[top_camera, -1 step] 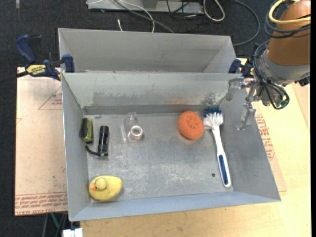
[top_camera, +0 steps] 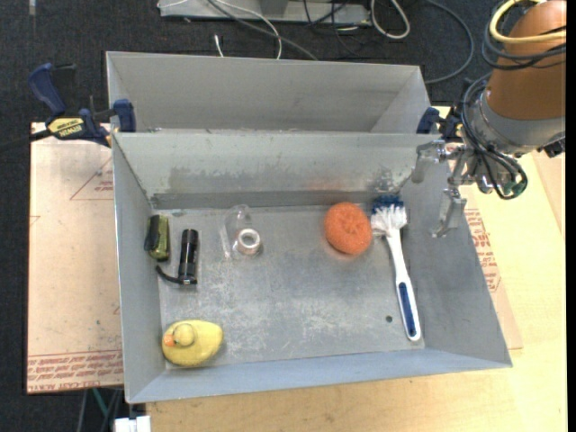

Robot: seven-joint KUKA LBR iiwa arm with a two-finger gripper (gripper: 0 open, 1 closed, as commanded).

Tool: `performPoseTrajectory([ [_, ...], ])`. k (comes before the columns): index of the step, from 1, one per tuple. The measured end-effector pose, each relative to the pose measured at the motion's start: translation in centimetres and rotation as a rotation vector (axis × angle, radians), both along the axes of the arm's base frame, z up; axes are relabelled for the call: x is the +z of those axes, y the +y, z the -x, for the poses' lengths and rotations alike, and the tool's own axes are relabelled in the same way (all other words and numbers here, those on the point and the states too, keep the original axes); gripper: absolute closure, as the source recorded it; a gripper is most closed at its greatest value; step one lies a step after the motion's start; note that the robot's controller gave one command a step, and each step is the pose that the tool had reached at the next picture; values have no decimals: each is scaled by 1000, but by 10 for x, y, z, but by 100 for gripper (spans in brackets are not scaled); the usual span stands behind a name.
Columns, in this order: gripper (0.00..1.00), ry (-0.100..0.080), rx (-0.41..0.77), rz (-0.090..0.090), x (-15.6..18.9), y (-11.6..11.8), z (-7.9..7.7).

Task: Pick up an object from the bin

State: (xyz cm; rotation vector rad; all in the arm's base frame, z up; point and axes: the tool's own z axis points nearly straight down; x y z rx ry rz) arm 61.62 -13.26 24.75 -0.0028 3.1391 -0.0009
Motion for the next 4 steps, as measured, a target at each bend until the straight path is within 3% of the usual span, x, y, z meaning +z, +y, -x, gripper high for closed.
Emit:
performPoseTrajectory([
  [1, 0, 5, -29, -4, -67, 32, 11],
  [2, 0, -13, -2, 3, -75, 34, 0],
  [3, 0, -15, 21, 1, -90, 31, -1],
  [4, 0, -15, 41, 1, -7, 44, 13],
])
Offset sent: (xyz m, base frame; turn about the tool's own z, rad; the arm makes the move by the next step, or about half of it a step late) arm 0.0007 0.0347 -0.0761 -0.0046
